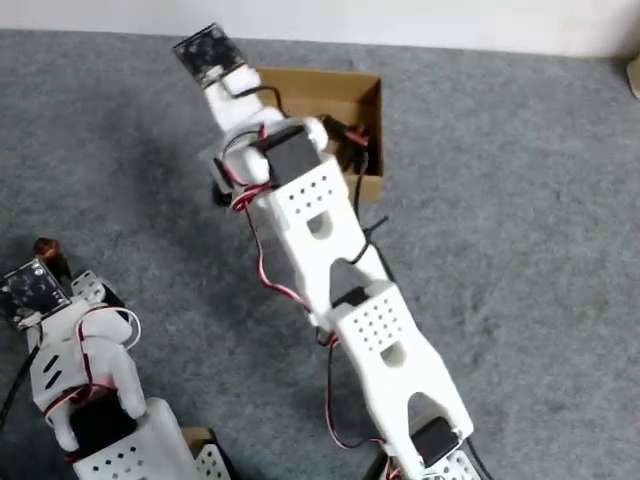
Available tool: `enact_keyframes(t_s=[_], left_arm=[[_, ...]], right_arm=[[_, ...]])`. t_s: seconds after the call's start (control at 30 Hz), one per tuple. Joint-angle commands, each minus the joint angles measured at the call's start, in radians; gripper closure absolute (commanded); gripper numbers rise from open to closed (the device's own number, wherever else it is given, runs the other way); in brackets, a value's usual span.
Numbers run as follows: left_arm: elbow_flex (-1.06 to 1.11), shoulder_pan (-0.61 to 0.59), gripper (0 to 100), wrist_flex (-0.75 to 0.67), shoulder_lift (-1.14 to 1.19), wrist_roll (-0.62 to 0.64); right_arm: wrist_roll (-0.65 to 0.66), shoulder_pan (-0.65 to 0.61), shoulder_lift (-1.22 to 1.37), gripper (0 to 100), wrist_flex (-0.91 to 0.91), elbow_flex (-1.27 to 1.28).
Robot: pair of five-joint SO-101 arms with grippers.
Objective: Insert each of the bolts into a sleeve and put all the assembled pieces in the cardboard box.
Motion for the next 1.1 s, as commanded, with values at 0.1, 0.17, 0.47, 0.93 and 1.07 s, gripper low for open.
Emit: enact_keyframes(t_s=[0.1,0.17,0.47,0.93,1.07], left_arm=[[-0.01,0.018,99,-0.031,-0.015,0.003],[-0.01,0.018,99,-0.031,-0.015,0.003],[-0.008,0.018,99,-0.031,-0.015,0.003],[-0.008,0.021,99,-0.031,-0.015,0.003],[-0.008,0.019,99,-0.029,-0.015,0.003]], right_arm=[[0.006,-0.035,0.179,98.8,-0.193,0.058],[0.006,-0.038,0.243,98.8,-0.225,0.061],[0.006,-0.053,0.262,79.9,-0.32,-0.007],[-0.13,-0.064,0.263,77.9,-0.437,0.099],[-0.164,-0.044,0.271,77.9,-0.446,0.101]])
